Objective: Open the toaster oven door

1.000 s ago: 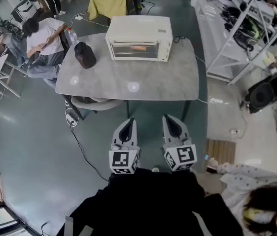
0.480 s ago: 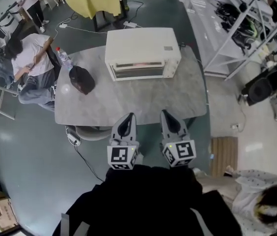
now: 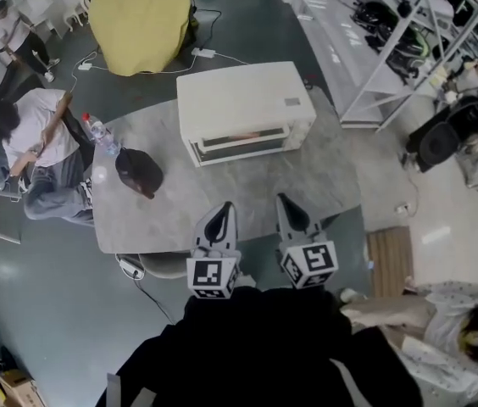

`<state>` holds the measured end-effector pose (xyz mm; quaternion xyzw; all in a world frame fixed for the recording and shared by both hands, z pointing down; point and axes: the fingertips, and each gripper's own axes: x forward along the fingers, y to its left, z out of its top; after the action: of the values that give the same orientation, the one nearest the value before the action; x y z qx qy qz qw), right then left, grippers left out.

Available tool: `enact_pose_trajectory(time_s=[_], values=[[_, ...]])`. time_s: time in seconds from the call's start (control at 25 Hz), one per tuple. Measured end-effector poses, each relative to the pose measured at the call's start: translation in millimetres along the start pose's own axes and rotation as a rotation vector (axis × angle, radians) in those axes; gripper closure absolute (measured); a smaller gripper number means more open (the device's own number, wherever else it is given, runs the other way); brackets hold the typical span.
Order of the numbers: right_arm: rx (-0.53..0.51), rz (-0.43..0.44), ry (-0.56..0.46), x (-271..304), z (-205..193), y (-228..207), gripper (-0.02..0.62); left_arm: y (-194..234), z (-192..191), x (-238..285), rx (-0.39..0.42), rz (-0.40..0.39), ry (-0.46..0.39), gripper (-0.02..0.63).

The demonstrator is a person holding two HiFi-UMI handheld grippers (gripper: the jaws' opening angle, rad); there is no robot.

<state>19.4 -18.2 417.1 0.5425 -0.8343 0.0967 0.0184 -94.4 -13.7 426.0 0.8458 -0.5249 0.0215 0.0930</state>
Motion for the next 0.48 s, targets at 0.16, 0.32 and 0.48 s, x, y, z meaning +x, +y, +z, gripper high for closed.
enact_pose_trajectory(time_s=[0.16, 0.32, 0.48], values=[[0.008, -0.026, 0.029, 11, -6, -3, 0.592, 12, -8, 10, -0.031, -0.009, 0.018, 0.603], [0.005, -0.036, 0.036, 23, -4, -11, 0.592, 20, -5, 21, -0.027, -0.009, 0.034, 0.603], [0.008, -0.036, 0.032, 40, -1, -23, 0.592, 28, -1, 38, -0.019, -0.005, 0.033, 0.603]])
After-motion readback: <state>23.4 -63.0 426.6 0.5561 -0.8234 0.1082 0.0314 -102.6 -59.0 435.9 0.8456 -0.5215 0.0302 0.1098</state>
